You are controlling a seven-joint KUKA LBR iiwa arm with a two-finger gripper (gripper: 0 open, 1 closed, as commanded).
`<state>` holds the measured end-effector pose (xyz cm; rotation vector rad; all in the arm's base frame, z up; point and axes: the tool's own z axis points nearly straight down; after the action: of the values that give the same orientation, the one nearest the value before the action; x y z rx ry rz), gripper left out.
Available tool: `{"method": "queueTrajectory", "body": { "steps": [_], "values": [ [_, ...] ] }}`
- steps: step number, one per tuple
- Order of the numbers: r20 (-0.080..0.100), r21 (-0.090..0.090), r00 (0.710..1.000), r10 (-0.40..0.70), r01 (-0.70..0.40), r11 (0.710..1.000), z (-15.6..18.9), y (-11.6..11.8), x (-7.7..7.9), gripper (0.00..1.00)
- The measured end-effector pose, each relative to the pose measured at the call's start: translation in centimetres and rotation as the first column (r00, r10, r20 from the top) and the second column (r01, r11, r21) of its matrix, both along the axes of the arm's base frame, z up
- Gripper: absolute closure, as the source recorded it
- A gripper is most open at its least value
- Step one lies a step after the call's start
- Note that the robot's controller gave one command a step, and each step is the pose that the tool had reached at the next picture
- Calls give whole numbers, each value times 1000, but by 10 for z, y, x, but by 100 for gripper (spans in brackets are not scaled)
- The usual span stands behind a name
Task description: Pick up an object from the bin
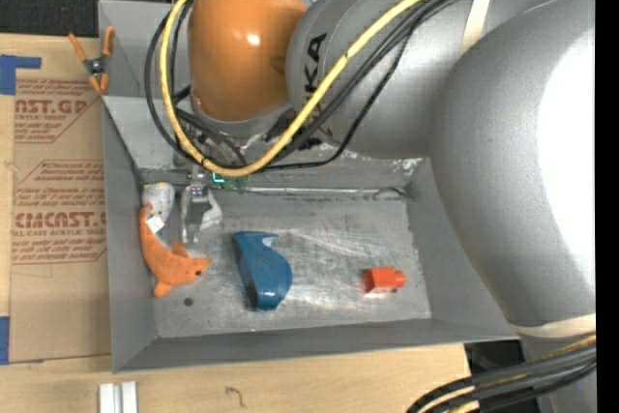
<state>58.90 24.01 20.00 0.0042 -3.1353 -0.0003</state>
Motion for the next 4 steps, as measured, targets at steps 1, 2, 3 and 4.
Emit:
{"method": "queueTrajectory", "body": {
  "steps": [1, 2, 3, 4],
  "values": [
    [8, 2, 1000, -2, 2, 1000, 5, -1, 2, 0],
    [10, 1, 996, 92, -92, 996, -94, -1, -59, 0],
    [4, 0, 982, 189, -189, 982, -98, -1, -82, 0],
    [9, 1, 973, 232, -232, 973, -80, 2, -80, 0]
  ]
}}
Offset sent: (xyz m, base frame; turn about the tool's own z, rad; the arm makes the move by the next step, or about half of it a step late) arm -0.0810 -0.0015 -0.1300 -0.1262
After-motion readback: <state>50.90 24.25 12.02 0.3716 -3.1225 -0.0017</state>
